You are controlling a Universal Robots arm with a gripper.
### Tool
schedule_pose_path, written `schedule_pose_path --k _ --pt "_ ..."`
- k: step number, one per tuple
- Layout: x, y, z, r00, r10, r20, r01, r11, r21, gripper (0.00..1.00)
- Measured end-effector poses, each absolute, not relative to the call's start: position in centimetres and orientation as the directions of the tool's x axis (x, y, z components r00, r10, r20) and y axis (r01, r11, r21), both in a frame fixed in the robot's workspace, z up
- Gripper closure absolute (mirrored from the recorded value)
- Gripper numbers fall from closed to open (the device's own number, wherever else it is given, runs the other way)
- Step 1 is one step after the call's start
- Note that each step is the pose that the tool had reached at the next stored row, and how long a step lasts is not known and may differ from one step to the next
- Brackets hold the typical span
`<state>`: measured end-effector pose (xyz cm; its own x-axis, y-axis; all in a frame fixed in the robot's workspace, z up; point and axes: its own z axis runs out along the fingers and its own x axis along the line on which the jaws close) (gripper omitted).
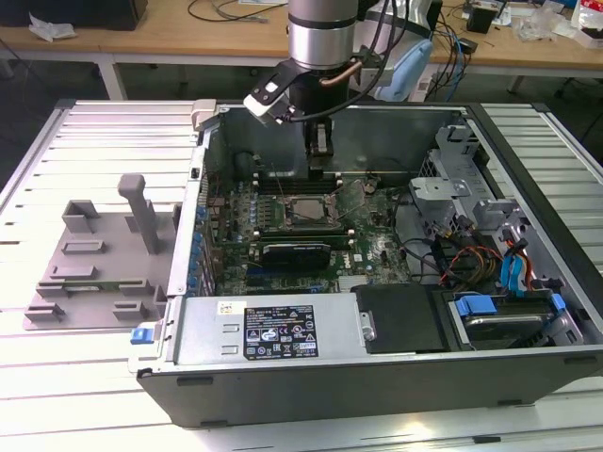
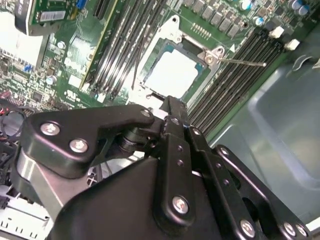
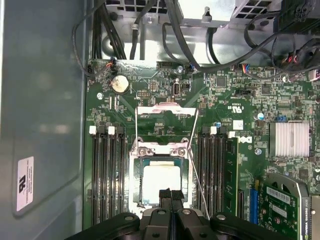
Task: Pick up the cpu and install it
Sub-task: 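Close the cpu cover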
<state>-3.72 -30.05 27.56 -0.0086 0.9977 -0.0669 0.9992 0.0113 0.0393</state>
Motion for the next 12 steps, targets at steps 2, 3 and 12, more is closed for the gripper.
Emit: schedule_pose_path --k 2,3,12 --pt "-3.3 -30.0 27.6 -0.009 0.998 -0.067 0.999 0.011 0.039 0.89" --pt "-2.9 -30.0 27.6 -0.009 0.998 -0.067 0.999 0.012 0.039 0.89" --pt "1.0 -30.0 27.6 -0.009 0.998 -0.067 0.999 0.012 0.039 0.89"
